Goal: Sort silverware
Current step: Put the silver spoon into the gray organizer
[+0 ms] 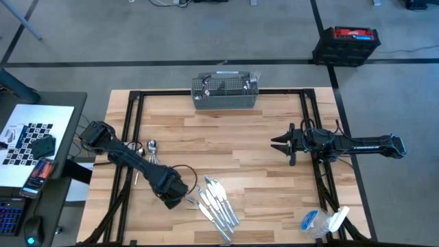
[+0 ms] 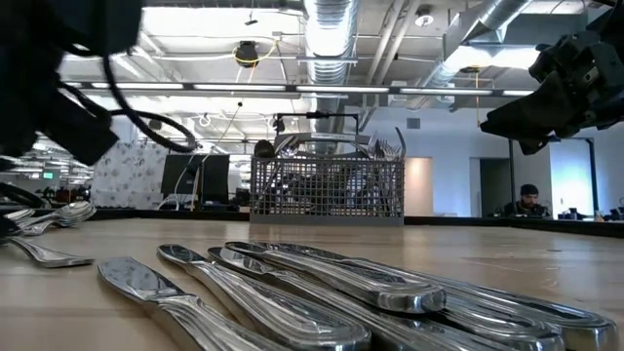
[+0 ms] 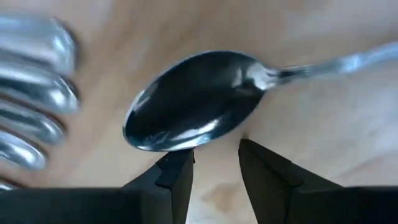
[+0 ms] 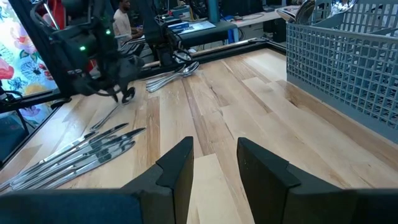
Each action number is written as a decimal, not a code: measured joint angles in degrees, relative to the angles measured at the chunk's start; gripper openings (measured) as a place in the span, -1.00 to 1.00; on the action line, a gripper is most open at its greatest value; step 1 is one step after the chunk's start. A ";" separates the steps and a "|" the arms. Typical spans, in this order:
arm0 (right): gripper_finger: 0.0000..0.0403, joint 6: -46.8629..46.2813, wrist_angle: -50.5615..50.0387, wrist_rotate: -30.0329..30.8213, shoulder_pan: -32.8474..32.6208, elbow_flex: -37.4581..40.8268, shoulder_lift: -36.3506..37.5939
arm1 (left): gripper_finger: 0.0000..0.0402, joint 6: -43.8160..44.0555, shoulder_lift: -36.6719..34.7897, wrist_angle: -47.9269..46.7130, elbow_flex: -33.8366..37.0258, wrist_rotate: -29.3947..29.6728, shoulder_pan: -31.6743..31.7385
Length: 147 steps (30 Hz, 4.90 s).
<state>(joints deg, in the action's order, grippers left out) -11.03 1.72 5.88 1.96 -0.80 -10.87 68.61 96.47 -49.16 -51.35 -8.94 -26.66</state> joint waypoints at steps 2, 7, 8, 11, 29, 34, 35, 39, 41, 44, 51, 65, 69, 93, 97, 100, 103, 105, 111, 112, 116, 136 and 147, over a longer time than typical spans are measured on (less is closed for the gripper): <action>-0.44 0.01 0.00 0.01 0.01 0.00 0.01 | -0.44 -2.36 0.00 0.28 -0.04 1.92 2.33; -0.44 0.02 0.00 -0.01 0.00 0.00 0.02 | -0.44 -7.03 0.07 0.76 -0.77 6.87 7.27; -0.44 0.00 0.00 -0.01 0.00 0.00 0.02 | -0.44 -7.89 0.07 0.80 -0.90 7.61 7.87; -0.44 0.00 0.00 0.01 0.02 0.00 0.02 | -0.45 -10.41 0.13 1.03 -1.44 10.38 9.81; -0.44 0.00 0.00 0.01 0.00 0.00 0.02 | -0.45 -3.25 0.28 8.93 -8.63 9.78 13.51; -0.44 0.01 0.00 0.01 0.01 0.00 0.01 | -0.45 -1.86 0.28 12.71 -8.25 10.34 13.17; -0.44 0.01 0.00 0.01 0.00 0.00 0.00 | -0.45 -1.28 0.33 13.12 -7.86 10.67 13.21; -0.44 0.00 0.00 0.01 0.00 0.00 0.02 | -0.45 -0.88 2.17 12.47 -7.58 11.98 13.17; -0.44 0.00 0.00 0.01 0.02 0.00 0.00 | -0.45 -1.13 4.01 14.44 -7.63 12.01 13.17; -0.44 0.00 0.03 0.01 0.01 0.02 -0.14 | -0.45 -3.18 6.92 15.50 -7.87 11.96 13.17; -0.44 0.00 -0.02 -0.01 0.00 0.02 -0.42 | -0.91 -8.81 7.64 9.40 -10.44 13.67 13.58; -0.44 0.01 0.07 0.00 0.01 0.02 -0.43 | -0.99 -46.26 -15.97 27.78 -15.02 31.01 39.43; -0.44 0.01 0.04 0.01 0.01 0.02 -0.42 | -1.00 -60.13 -17.27 41.82 -14.99 24.07 50.66; -0.44 0.02 0.02 0.01 0.02 0.02 -0.42 | -0.40 -77.56 -5.86 50.36 -14.93 7.55 70.64; -0.44 0.02 0.01 0.00 0.00 0.02 -0.42 | -0.17 -71.44 -12.41 39.10 -15.02 8.05 69.53; -0.44 0.00 0.04 0.01 0.02 0.02 -0.42 | -0.09 -62.59 -18.17 26.51 -15.02 8.58 67.27; -0.44 0.00 0.01 -0.01 0.01 0.02 -0.42 | -0.08 -54.32 -22.53 11.07 -15.04 10.74 63.54; -0.44 0.00 0.02 0.00 0.02 0.02 -0.42 | -0.09 -48.41 -23.83 -0.89 -15.04 12.76 60.53; -0.44 0.02 0.00 -0.01 0.00 0.02 -0.42 | -0.15 -28.33 -25.30 -26.29 -11.86 13.70 50.47; -0.44 0.00 0.00 -0.01 0.02 0.02 -0.42 | -0.15 -25.89 -25.41 -27.94 -10.60 13.11 48.67; -0.44 0.01 0.00 0.00 0.01 0.02 -0.42 | -0.17 -20.13 -26.47 -26.92 -4.03 12.09 42.56; -0.44 0.01 0.01 0.00 0.00 0.02 -0.42 | -0.20 -7.86 -26.41 -0.78 20.02 10.38 33.04; -0.44 0.00 0.00 0.01 0.00 0.02 -0.44 | -0.93 -9.24 -26.40 -0.65 20.02 12.37 33.06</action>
<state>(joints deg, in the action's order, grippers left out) -11.03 1.72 5.89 1.96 -0.78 -11.31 59.37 70.06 -49.81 -31.33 3.43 6.39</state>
